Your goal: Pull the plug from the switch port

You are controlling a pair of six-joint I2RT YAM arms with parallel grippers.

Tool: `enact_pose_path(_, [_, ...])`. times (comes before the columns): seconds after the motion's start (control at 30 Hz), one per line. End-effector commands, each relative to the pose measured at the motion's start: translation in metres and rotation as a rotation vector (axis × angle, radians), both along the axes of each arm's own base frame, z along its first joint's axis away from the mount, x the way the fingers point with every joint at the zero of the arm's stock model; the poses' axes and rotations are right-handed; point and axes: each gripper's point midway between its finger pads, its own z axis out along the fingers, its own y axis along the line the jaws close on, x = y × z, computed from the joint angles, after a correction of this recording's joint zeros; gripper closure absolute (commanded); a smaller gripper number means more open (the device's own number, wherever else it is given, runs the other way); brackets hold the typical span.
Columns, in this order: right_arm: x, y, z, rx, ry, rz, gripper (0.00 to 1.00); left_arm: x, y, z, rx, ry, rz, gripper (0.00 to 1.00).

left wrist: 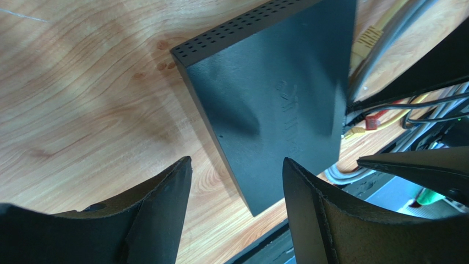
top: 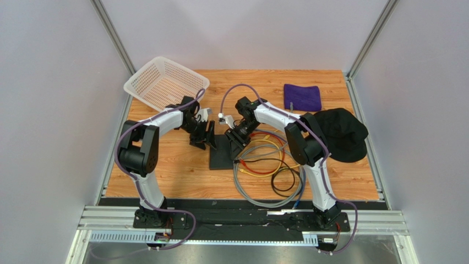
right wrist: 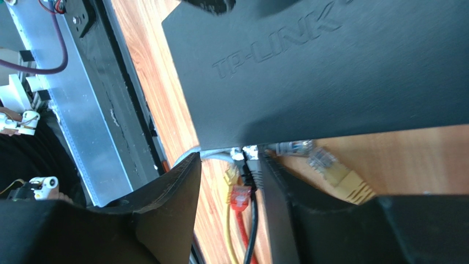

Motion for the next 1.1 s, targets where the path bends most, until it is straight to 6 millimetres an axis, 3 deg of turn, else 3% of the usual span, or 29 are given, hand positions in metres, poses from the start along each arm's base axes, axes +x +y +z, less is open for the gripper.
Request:
enact_pose_path(0.0, [0.012, 0.012, -0.001, 0.042, 0.009, -0.010, 0.51, 0.003, -0.003, 0.001, -0.039, 0.028, 0.021, 0.30])
enact_pose_path(0.07, [0.019, 0.022, 0.006, 0.077, 0.004, -0.013, 0.50, 0.002, -0.001, -0.002, -0.037, 0.043, 0.028, 0.30])
enact_pose_path(0.23, [0.032, 0.047, -0.002, 0.114, 0.013, -0.008, 0.49, 0.005, 0.016, -0.002, -0.016, 0.053, 0.077, 0.30])
enact_pose_path(0.37, [0.032, 0.069, 0.011, 0.176, 0.004, 0.014, 0.50, 0.015, 0.044, 0.014, -0.003, 0.014, 0.173, 0.31])
enact_pose_path(0.43, [0.030, 0.073, 0.015, 0.182, -0.006, 0.023, 0.50, 0.015, 0.047, 0.020, -0.053, 0.012, 0.187, 0.31])
enact_pose_path(0.6, [0.026, 0.058, 0.002, 0.138, 0.015, 0.013, 0.50, 0.010, 0.028, 0.027, -0.191, 0.033, 0.163, 0.32])
enact_pose_path(0.87, [0.018, 0.030, -0.024, 0.047, 0.058, 0.005, 0.50, 0.008, 0.025, 0.016, -0.197, 0.071, 0.146, 0.36])
enact_pose_path(1.07, [0.014, 0.002, -0.031, -0.054, 0.112, -0.015, 0.50, 0.007, 0.019, 0.016, -0.236, 0.089, 0.132, 0.39])
